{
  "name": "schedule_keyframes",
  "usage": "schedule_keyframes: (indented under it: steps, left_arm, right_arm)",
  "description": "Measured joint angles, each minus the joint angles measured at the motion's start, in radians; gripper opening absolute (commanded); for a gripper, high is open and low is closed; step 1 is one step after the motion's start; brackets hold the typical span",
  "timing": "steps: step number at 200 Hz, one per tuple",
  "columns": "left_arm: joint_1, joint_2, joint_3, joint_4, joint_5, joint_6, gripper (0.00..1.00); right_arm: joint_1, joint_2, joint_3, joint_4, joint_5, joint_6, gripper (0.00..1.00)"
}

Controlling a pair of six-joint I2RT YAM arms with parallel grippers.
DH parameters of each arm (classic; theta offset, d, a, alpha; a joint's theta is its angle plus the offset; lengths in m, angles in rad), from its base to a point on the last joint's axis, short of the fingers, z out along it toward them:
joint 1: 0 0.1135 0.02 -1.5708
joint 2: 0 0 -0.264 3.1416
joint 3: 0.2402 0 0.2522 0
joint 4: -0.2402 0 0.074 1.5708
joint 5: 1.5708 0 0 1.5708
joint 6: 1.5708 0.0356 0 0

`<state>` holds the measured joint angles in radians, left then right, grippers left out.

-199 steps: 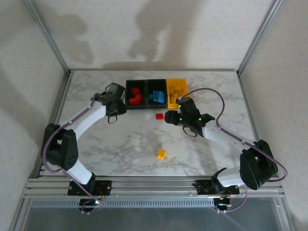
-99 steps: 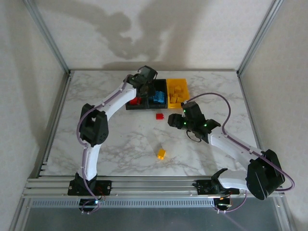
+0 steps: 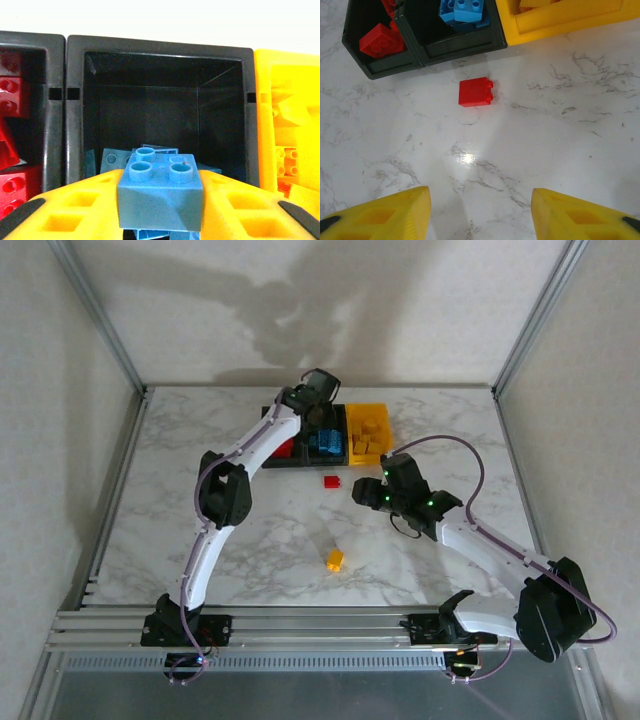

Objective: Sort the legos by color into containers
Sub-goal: Place the lego in the container.

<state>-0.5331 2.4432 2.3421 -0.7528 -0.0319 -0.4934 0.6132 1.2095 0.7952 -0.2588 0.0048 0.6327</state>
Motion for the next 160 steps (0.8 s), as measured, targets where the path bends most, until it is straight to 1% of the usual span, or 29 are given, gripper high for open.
schedule_keyframes:
  steps: [13, 21, 33, 78, 97, 111, 125, 139, 160]
  left_arm:
    - [0.000, 0.009, 0.004, 0.000, 0.013, 0.001, 0.50]
    - [0.000, 0.013, 0.006, 0.000, 0.018, 0.000, 0.52]
    - [0.000, 0.013, 0.007, 0.000, 0.027, 0.002, 0.58]
    - [0.000, 0.011, 0.021, 0.009, 0.048, 0.004, 0.61]
    - [0.000, -0.015, -0.006, 0.016, 0.053, 0.004, 0.62]
    - [0.000, -0.076, -0.079, 0.027, 0.060, 0.004, 0.62]
    - [0.000, -0.172, -0.189, 0.050, 0.064, 0.004, 0.64]
    - [0.000, -0.306, -0.341, 0.101, 0.070, 0.004, 0.66]
    - [0.000, -0.525, -0.578, 0.188, 0.080, 0.004, 0.70]
  right_arm:
    - [0.000, -0.001, 0.000, -0.004, 0.002, 0.001, 0.56]
    - [0.000, -0.002, 0.000, -0.008, 0.002, 0.001, 0.56]
    - [0.000, -0.002, 0.000, -0.014, 0.003, 0.004, 0.56]
    - [0.000, 0.008, 0.000, -0.015, 0.002, 0.008, 0.56]
    - [0.000, 0.032, 0.000, -0.013, 0.002, 0.009, 0.59]
    - [0.000, 0.055, 0.000, -0.006, 0.001, 0.010, 0.61]
    - [0.000, 0.080, 0.002, 0.007, 0.002, 0.009, 0.63]
    - [0.004, 0.112, 0.010, 0.021, 0.014, 0.008, 0.65]
    - [0.035, 0.180, 0.038, 0.052, 0.080, 0.007, 0.69]
